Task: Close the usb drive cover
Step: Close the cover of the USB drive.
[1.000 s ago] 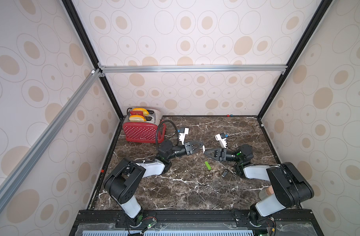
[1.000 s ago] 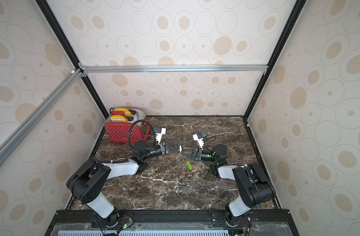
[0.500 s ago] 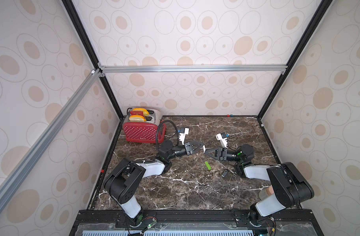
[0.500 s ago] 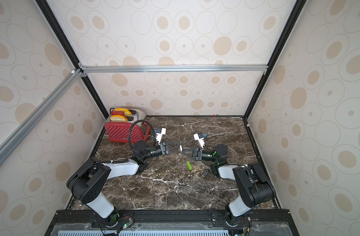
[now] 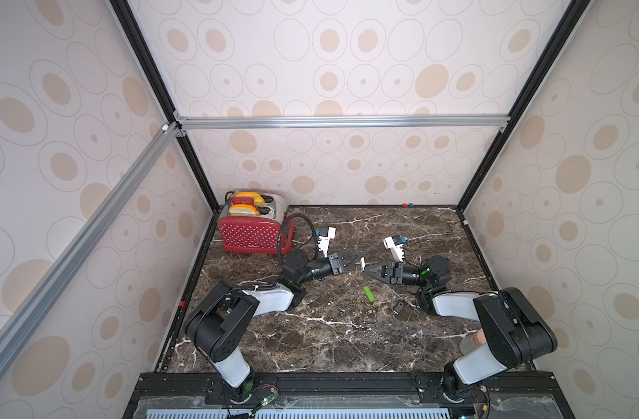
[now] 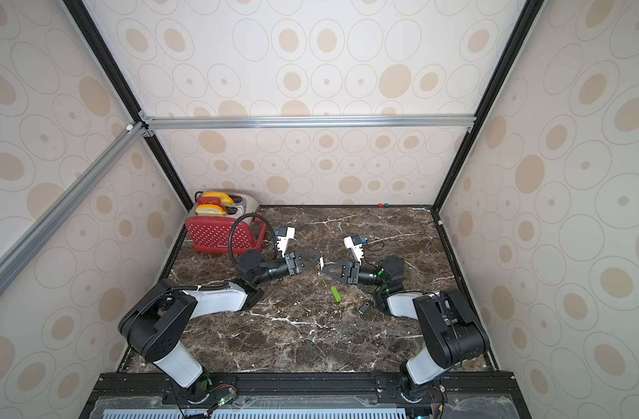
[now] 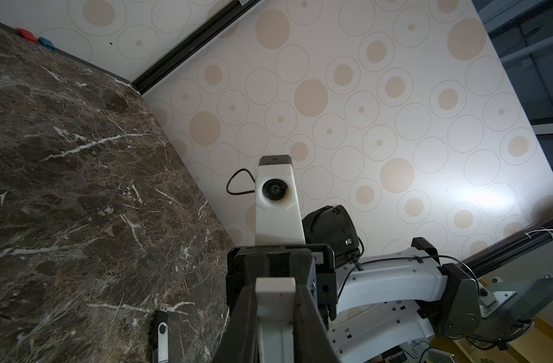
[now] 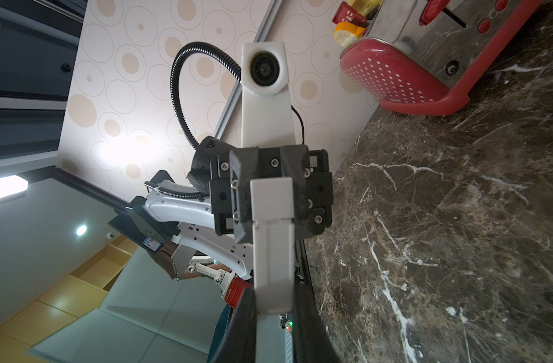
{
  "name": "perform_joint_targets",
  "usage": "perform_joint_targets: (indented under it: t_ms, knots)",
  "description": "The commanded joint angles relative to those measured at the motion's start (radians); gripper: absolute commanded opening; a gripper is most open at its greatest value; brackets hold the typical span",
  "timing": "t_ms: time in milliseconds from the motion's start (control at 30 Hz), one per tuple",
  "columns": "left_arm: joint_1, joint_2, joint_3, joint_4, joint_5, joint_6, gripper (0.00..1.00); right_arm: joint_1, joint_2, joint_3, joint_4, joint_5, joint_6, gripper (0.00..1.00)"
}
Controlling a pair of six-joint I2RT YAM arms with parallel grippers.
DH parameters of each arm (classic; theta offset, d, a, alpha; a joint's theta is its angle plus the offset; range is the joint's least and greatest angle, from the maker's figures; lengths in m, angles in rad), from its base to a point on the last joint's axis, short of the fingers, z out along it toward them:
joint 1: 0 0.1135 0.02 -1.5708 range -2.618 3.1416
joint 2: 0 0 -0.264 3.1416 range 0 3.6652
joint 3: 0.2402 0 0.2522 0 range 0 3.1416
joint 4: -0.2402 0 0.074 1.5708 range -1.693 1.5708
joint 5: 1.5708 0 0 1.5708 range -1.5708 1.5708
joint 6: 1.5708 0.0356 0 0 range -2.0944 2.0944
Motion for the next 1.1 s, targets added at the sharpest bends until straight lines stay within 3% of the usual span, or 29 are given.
perform_joint_targets:
  t_ms: [0,1067]
  knots:
    - [-0.043,0.004,0.012,0.016,0.072,0.014,0.00,-0.019,0.014,0.039,0.033,0.061,0.013,0.00]
    - [-0.131,0.015,-0.035,0.048,0.098,0.011,0.00,-0.078,0.015,0.065,0.033,0.064,0.054,0.00]
